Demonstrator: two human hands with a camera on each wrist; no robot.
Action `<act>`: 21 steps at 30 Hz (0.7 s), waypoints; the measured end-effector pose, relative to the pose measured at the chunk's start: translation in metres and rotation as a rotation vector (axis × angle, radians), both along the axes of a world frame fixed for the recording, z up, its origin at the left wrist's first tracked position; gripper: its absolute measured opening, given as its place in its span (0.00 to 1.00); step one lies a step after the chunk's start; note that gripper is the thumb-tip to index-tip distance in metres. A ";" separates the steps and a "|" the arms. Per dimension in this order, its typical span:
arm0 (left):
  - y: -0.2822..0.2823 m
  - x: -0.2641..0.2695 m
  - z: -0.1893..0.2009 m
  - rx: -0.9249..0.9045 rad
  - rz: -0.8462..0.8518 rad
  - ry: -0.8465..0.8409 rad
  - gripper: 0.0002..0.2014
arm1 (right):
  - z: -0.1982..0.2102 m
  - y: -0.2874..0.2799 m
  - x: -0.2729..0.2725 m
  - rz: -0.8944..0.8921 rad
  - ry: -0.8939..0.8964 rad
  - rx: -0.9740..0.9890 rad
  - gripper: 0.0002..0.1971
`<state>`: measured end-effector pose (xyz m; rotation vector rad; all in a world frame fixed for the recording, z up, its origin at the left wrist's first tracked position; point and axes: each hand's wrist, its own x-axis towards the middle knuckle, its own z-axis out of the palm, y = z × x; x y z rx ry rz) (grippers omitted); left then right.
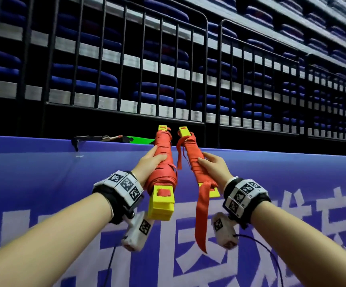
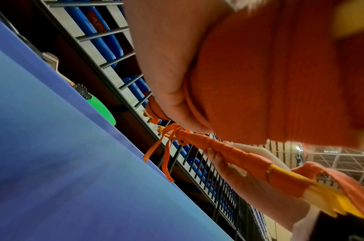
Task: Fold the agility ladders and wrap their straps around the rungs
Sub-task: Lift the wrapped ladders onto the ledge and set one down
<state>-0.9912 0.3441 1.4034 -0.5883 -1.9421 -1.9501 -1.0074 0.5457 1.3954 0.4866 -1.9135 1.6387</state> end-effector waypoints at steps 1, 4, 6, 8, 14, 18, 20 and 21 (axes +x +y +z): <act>0.006 -0.022 0.005 0.000 0.010 0.008 0.35 | 0.007 0.006 -0.026 0.014 0.001 -0.011 0.09; 0.019 -0.090 0.015 0.011 0.008 0.000 0.49 | 0.029 0.020 -0.097 0.045 -0.003 -0.029 0.07; 0.029 -0.123 0.018 -0.014 0.024 0.000 0.46 | 0.038 0.027 -0.139 0.048 -0.021 -0.026 0.06; 0.037 -0.155 0.022 -0.017 0.053 0.004 0.38 | 0.045 0.032 -0.178 0.040 -0.038 -0.034 0.07; 0.049 -0.254 0.026 0.074 -0.033 -0.008 0.30 | 0.056 0.038 -0.271 0.006 -0.054 -0.017 0.09; 0.053 -0.308 0.040 0.137 -0.083 0.001 0.21 | 0.073 0.035 -0.319 0.008 -0.047 -0.003 0.05; 0.054 -0.333 0.047 0.140 -0.086 0.001 0.21 | 0.079 0.038 -0.346 0.063 -0.045 0.000 0.10; 0.055 -0.347 0.050 0.143 -0.071 0.007 0.22 | 0.080 0.039 -0.361 0.112 -0.038 -0.005 0.11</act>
